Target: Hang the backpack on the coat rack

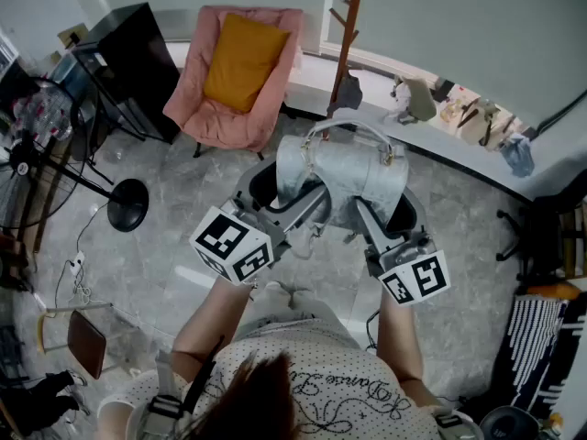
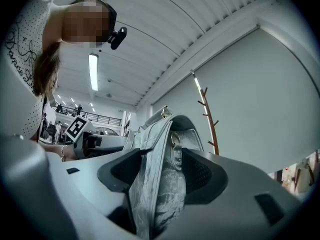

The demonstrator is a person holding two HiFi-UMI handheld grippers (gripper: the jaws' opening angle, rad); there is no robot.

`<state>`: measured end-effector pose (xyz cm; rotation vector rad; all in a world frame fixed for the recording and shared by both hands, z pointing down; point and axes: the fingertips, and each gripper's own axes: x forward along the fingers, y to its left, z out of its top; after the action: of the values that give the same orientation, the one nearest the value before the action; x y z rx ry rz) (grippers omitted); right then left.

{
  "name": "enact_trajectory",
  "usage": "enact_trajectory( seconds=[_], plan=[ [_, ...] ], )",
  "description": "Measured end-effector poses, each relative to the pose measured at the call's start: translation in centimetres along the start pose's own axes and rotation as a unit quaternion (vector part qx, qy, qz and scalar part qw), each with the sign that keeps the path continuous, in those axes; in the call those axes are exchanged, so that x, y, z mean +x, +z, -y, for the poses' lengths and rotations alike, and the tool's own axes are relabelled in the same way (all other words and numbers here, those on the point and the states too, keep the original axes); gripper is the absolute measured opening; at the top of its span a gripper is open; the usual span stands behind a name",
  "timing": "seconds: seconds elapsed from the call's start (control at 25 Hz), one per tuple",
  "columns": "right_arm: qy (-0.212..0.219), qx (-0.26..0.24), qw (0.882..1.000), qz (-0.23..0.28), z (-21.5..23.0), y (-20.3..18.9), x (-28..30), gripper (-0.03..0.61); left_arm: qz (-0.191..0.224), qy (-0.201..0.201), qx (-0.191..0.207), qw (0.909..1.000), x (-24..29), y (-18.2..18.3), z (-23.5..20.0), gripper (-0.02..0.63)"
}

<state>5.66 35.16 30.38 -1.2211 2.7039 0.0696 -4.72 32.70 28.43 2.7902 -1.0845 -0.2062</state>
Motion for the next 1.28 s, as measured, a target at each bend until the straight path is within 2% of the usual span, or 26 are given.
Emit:
enact_trajectory(
  seconds=[0.28, 0.8, 1.0, 1.28],
  plan=[
    [0.007, 0.03, 1.0, 0.001, 2.0, -0.2, -0.7, 0.276, 0.003, 0.003, 0.016, 0.9999, 1.9, -0.2, 0.8, 0.295],
    [0.019, 0.043, 0.999, 0.012, 4.6, -0.3, 0.8, 0.276, 0.013, 0.012, 0.045, 0.9988, 4.3, 0.5, -0.2, 0.279],
    [0.012, 0.038, 0.999, 0.013, 6.7, -0.9, 4.1, 0.276, 0.02, 0.005, 0.045, 0.9988, 6.5, 0.8, -3.5, 0.278],
    [-0.014, 0.032, 0.999, 0.011, 10.9, -2.0, 11.5, 0.276, 0.019, -0.023, 0.037, 0.9989, 11.4, 1.8, -11.3, 0.278]
  ],
)
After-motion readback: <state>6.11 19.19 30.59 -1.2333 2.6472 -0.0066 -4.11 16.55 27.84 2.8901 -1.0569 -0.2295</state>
